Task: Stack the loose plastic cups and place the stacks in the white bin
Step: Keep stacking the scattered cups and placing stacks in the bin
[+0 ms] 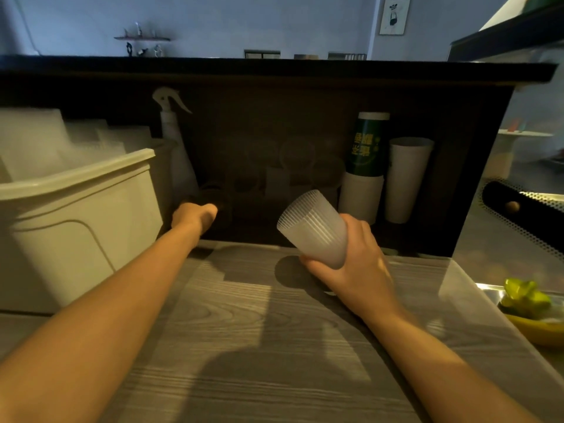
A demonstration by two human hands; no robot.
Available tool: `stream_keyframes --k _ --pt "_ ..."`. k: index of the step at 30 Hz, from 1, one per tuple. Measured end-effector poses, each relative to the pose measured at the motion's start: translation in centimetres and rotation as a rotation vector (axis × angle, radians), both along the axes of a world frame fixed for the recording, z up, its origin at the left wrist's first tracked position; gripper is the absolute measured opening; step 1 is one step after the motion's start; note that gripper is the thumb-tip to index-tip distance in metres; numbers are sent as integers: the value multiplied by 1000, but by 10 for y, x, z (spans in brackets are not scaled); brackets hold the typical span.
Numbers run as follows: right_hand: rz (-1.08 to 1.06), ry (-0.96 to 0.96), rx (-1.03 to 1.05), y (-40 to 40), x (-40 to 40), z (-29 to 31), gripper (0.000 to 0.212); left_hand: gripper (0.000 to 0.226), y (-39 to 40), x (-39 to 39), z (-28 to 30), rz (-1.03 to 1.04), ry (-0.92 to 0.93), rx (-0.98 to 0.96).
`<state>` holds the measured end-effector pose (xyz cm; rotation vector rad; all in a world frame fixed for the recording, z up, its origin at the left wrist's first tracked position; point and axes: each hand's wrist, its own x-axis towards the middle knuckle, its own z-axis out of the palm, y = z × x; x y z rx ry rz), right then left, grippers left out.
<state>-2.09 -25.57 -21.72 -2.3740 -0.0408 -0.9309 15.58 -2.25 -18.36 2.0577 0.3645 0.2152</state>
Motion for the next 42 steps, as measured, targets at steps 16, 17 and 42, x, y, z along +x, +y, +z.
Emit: stream_keyframes --k 16,17,42 --pt "-58 44 -194 11 -6 6 87 53 -3 -106 7 -465 -246 -488" --pt "-66 48 -212 13 -7 6 88 50 -4 -111 8 -479 -273 -520" --pt "-130 -25 -29 4 -3 2 84 72 -47 -144 -1 -698 -377 75"
